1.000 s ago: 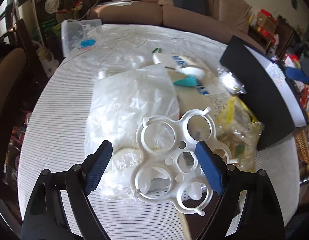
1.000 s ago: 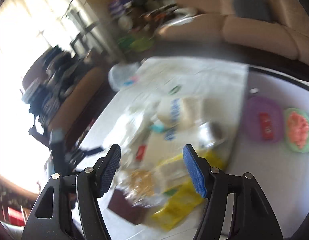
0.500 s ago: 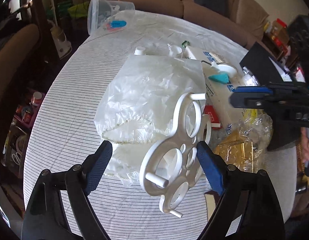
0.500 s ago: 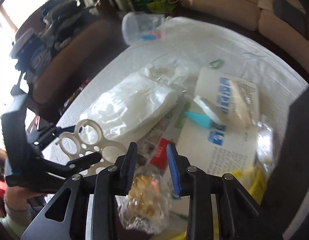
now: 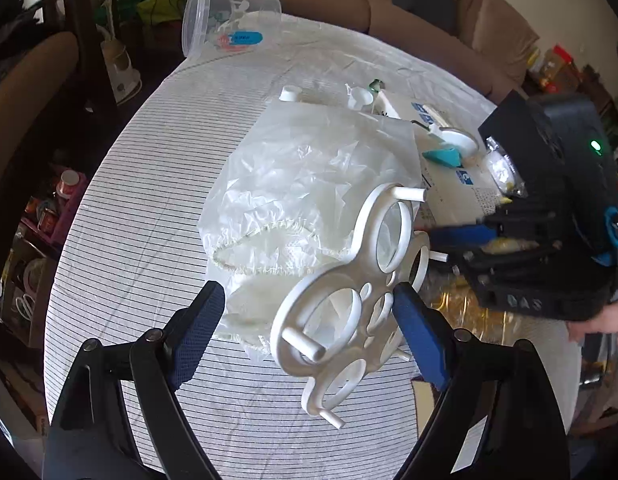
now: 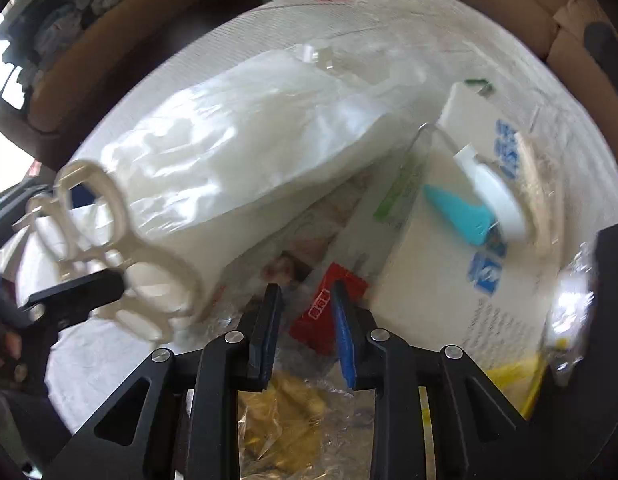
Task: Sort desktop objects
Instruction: 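Grasp the small red wrapper among the bags with the right gripper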
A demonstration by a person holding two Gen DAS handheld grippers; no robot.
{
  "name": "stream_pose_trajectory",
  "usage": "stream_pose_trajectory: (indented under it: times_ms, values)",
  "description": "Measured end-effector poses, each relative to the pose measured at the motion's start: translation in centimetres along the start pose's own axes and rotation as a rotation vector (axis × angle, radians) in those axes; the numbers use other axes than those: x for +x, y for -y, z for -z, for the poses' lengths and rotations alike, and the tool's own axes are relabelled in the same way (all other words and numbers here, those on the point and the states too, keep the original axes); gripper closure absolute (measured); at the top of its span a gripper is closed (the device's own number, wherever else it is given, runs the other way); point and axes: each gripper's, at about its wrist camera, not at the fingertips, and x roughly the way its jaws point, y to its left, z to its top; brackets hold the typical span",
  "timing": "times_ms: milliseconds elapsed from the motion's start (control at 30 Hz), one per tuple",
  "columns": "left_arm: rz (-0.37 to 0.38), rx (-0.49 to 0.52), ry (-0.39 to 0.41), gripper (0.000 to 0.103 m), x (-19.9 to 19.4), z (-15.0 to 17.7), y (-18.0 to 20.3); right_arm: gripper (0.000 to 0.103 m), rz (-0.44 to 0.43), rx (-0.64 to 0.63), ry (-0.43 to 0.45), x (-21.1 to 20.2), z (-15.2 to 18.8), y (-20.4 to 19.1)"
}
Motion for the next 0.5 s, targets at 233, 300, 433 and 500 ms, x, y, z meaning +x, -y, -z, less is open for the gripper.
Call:
stream_pose_trajectory:
  times_ms: [233,300,433,500]
  values:
    - [0.01,-0.002,0.003,0.019,-0.4,0.1,-0.1,0.078,-0.195,0.151,0.156,-3.7,3.8,2.7]
    - [0.011,0.001,0.003,0.019,-0.4,0.1,0.0,0.078,-0.192,0.2,0.165,-4.1,4.3,3.7]
    - [0.016,0.016,0.003,0.019,-0.5,0.2,0.6,0.077,-0.152,0.199,0.083,-2.2,4.2,3.4]
    - [0.019,0.019,0.001,0.019,-0.5,0.2,0.7,0.076,-0.139,0.196,0.017,-0.9,3.6,2.6]
